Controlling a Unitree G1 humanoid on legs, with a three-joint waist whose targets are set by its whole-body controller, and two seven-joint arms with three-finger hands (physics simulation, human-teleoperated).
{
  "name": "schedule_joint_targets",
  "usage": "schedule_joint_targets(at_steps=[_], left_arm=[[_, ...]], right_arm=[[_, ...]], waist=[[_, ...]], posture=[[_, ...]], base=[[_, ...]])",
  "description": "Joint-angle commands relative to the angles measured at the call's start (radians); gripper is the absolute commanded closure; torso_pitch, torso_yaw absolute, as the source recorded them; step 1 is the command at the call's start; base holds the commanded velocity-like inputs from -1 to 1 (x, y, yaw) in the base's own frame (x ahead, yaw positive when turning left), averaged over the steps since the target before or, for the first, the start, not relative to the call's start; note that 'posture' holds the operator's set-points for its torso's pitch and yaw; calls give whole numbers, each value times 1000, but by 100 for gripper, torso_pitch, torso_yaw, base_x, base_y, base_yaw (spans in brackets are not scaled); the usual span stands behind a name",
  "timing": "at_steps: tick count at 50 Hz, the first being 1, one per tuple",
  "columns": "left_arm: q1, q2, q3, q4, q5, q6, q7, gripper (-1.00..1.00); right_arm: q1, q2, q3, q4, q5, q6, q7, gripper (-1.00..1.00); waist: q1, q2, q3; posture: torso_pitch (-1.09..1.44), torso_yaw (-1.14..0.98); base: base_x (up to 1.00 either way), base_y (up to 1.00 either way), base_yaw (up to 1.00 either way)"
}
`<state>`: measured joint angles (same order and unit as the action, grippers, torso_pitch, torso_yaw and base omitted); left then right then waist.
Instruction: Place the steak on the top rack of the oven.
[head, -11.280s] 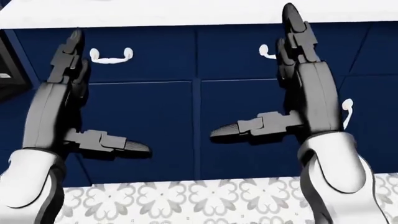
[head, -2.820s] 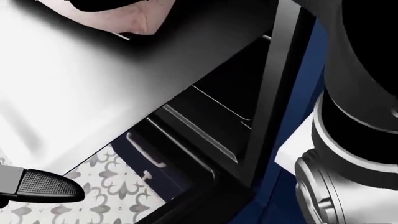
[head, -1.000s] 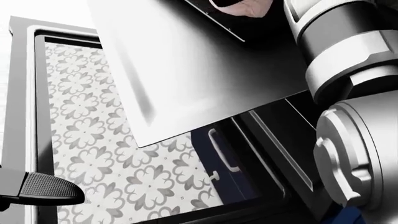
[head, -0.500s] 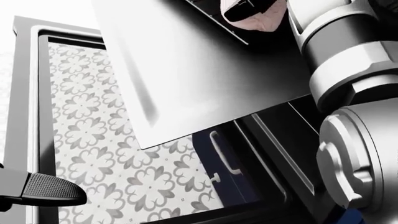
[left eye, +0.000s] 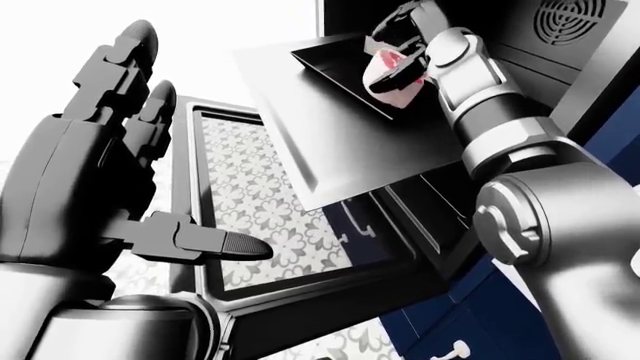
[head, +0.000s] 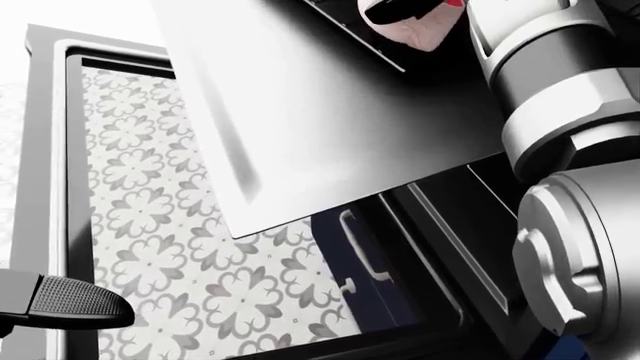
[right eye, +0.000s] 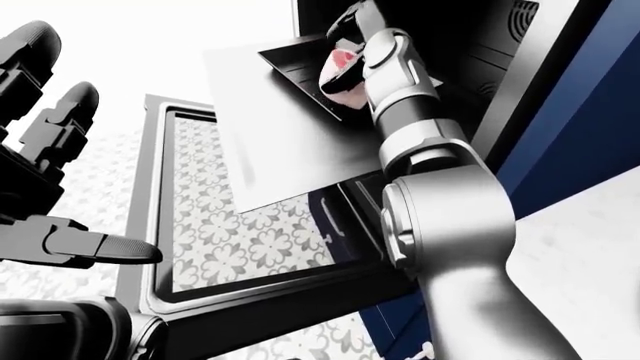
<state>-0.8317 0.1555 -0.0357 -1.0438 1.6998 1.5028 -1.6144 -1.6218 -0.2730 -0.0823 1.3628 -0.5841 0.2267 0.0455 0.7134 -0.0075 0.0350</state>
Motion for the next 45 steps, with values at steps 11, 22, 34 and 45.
schedule_joint_targets(at_steps=[11,22,34,45], left_arm=[[-28,9,12,-3,-6,-12,1,-100],[-26,3,20,-3,-9,-22,1,-100],[-19,3,0,-3,7,-9,1,-100],[-21,13,8,-3,-1,-6,1,-100]], right_arm=[[-39,-14,2,-49,-8,-27,-4,-58],[-58,-12,1,-53,-5,-29,26,-100],[-138,-13,10,-79,-2,-43,76,-100],[-255,-15,19,-257,50,50,191,-100]], waist=[[1,1,-31],[0,2,-33],[-2,3,-30],[-5,4,-20]], posture=[[0,57],[0,57],[0,57],[0,57]], base=[[0,0,0],[0,0,0],[0,0,0],[0,0,0]])
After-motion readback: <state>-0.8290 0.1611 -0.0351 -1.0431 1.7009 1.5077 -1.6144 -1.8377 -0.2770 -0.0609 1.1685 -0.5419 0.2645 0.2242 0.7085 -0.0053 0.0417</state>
